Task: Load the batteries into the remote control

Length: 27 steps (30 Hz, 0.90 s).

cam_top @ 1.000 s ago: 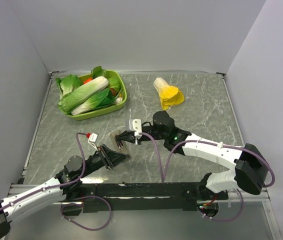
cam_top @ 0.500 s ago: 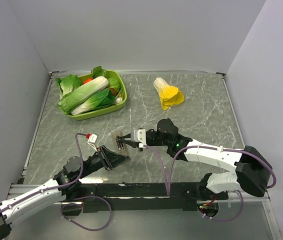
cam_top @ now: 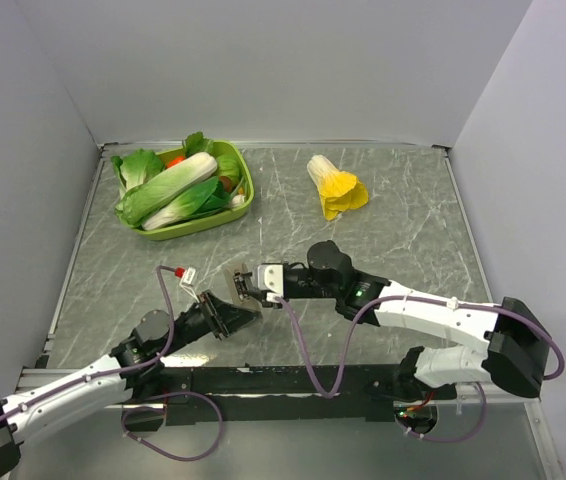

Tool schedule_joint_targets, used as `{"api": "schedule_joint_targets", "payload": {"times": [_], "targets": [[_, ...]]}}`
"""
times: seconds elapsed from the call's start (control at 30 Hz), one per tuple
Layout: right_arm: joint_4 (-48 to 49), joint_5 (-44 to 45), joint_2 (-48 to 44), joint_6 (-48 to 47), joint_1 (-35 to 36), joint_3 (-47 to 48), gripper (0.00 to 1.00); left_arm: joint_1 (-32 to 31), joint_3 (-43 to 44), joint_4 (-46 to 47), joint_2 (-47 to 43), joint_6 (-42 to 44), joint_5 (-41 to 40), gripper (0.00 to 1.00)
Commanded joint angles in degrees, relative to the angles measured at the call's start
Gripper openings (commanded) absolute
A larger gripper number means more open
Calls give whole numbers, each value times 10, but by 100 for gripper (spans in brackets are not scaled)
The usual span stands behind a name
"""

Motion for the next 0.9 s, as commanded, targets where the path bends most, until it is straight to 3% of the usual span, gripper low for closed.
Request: {"api": "schedule_joint_targets", "payload": {"times": [0.0,0.07,0.2,0.3,0.47,0.6,0.73,0.87], "targets": [[-68,34,-42,73,-1,30,44,0,-2,84,10,25,-30,1],[-74,49,-64,103,-4,39,47,0,-6,79,18,26,-33,1],[-94,89,-98,158,-11,52,67,0,-6,81,29,31,-36,1],[-128,106,-106,191,-26,63,99,0,-6,72,33,40,-38,1],[-236,142,-81,261,-86,96,100,0,15,-24,41,36,-64,1],[-351,153,-41,290,-176,115,100,0,1,-32,44,14,-85,1],[-383,138,-3,303,-255,106,99,0,-6,-31,45,7,-91,1],[-408,128,62,275,-315,119,91,0,-6,-30,47,13,-87,1]]}}
